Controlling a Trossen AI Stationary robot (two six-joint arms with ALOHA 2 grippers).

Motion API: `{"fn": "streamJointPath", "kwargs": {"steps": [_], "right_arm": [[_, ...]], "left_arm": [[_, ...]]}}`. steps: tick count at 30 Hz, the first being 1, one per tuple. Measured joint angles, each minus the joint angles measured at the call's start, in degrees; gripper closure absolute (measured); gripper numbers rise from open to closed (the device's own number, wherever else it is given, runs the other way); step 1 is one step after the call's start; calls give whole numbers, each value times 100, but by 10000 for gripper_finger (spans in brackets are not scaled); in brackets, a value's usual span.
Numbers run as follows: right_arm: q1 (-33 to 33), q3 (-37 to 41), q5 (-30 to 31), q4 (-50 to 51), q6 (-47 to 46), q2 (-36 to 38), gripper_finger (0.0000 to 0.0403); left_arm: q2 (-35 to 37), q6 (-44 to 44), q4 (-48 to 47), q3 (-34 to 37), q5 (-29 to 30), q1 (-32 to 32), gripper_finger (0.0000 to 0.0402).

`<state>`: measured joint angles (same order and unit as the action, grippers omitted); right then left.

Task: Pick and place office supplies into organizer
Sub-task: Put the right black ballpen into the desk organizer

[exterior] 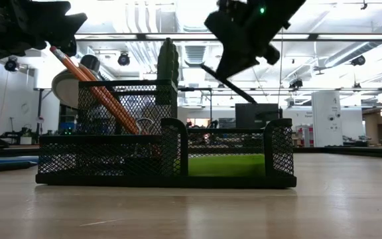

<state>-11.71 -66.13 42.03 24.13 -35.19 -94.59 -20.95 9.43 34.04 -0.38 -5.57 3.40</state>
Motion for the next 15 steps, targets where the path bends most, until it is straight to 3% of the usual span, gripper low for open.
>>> {"fn": "streamJointPath", "kwargs": {"steps": [4,8,12,15], "right_arm": [[-262,0,253,-522,293,-2,388],[-503,181,479,-1749,967,-4,388],[-727,961,1224,-4326,2032,-94,388],[-753,1576,704,-6145,2723,-103,388]], "left_arm": [[3,0,0,0,-2,-1,232],[4,0,0,0,-1,-2,232],[14,0,12,0,0,0,232],[7,2,15,0,0,0,232]]}}
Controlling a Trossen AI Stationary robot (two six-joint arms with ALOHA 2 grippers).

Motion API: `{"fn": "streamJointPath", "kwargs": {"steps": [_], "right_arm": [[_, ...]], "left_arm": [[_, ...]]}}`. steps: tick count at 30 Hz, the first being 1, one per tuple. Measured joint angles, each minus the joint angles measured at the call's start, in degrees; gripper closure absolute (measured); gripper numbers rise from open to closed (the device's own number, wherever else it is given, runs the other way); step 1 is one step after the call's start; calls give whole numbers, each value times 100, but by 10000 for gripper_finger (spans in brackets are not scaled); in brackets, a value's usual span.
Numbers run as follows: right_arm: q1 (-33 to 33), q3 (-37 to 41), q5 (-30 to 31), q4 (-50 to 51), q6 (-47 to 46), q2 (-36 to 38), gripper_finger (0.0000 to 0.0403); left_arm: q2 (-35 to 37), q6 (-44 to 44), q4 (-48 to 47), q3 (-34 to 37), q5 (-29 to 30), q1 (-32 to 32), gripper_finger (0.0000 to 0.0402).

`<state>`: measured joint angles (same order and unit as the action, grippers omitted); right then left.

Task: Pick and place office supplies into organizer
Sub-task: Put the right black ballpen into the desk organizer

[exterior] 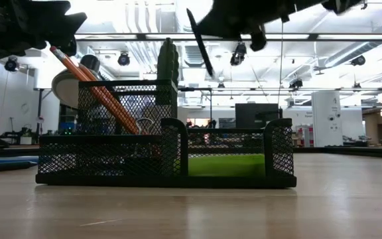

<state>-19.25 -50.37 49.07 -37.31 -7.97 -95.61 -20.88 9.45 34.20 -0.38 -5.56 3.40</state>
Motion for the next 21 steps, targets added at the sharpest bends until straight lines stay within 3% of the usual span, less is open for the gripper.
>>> {"fn": "streamJointPath", "kwargs": {"steps": [2,5,15,21], "right_arm": [[23,350,-575,-1109,246,13,388],[120,728,-1308,-1951,394,13,388],[350,658,-2668,-2206,292,-222,388],[330,107,-2860,-2202,569,-738,388]], "left_arm": [[9,0,-3,2,0,0,232],[14,0,11,2,0,-1,232],[28,0,35,2,0,-2,232],[28,2,39,0,2,-2,232]]}}
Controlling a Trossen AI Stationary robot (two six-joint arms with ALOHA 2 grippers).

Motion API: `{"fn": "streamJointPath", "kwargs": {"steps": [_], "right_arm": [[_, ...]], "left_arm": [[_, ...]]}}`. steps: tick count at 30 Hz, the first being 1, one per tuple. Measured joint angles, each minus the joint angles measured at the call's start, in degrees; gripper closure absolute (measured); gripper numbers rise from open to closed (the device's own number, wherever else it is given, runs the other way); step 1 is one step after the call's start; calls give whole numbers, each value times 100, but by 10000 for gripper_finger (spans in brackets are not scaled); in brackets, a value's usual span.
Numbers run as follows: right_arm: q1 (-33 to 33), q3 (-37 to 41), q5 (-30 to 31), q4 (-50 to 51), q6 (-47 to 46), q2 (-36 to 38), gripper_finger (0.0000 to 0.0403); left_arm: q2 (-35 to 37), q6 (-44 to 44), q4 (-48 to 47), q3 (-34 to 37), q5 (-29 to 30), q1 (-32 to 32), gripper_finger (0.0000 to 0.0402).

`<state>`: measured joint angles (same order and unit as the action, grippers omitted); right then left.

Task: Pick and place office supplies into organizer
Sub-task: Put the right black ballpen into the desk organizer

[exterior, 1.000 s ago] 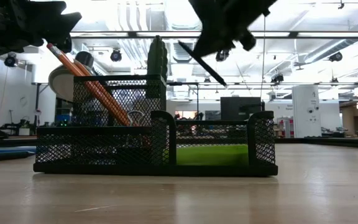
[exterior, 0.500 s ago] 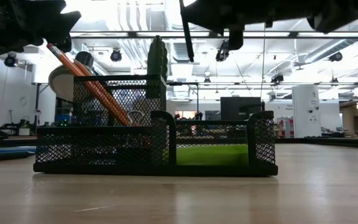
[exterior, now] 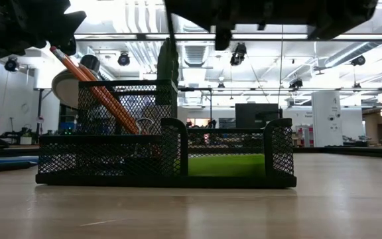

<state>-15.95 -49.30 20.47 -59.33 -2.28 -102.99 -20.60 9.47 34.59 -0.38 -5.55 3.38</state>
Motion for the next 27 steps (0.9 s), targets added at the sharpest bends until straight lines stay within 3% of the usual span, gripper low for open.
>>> {"fn": "streamJointPath", "kwargs": {"steps": [7,14,27], "right_arm": [[0,-706,-27,16,-6,-843,388],[-5,-1112,-499,58,-302,-1235,388],[53,-818,-551,317,-785,-1240,388]], "left_arm": [[0,0,5,1,-1,0,232],[2,0,11,0,-2,1,232],[2,0,11,1,-1,1,232]]}}
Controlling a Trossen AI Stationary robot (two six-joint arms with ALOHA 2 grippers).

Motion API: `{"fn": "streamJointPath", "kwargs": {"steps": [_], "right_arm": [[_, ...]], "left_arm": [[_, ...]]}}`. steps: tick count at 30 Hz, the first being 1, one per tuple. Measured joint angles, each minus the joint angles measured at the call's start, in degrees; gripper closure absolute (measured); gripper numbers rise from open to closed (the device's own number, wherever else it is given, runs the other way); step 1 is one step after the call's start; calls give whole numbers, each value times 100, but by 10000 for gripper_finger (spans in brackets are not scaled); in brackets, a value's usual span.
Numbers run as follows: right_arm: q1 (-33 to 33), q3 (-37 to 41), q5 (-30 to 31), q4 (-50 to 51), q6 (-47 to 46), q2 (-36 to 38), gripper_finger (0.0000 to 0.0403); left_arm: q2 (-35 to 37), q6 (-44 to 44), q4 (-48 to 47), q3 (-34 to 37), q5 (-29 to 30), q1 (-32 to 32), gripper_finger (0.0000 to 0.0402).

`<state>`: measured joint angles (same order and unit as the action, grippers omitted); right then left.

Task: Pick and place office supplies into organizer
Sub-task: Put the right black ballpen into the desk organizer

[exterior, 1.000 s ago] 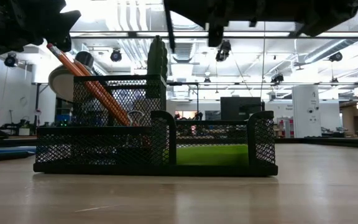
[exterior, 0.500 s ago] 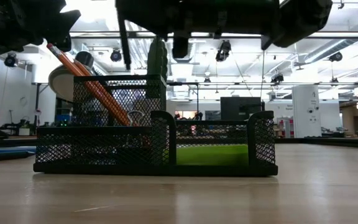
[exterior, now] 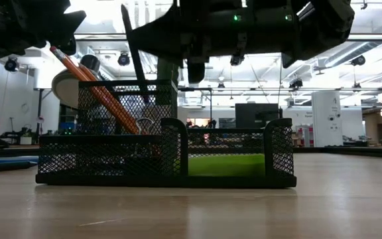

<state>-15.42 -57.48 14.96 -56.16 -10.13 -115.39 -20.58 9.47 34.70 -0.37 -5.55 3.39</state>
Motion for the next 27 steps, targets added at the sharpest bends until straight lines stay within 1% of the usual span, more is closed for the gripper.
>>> {"fn": "streamJointPath", "kwargs": {"steps": [3,8,14,18,27], "right_arm": [[-4,-1,-32,103,1,0,388],[4,-23,-52,595,-201,0,388],[11,-26,-65,679,-321,0,388],[46,-26,-460,867,-321,0,388],[85,-26,-516,1153,-336,0,388]], "left_arm": [[2,0,0,1,-1,-1,232],[0,0,-2,1,-1,-1,232],[2,0,0,1,-1,-1,232],[0,0,0,0,0,0,232],[2,1,0,1,-1,-1,232]]}}
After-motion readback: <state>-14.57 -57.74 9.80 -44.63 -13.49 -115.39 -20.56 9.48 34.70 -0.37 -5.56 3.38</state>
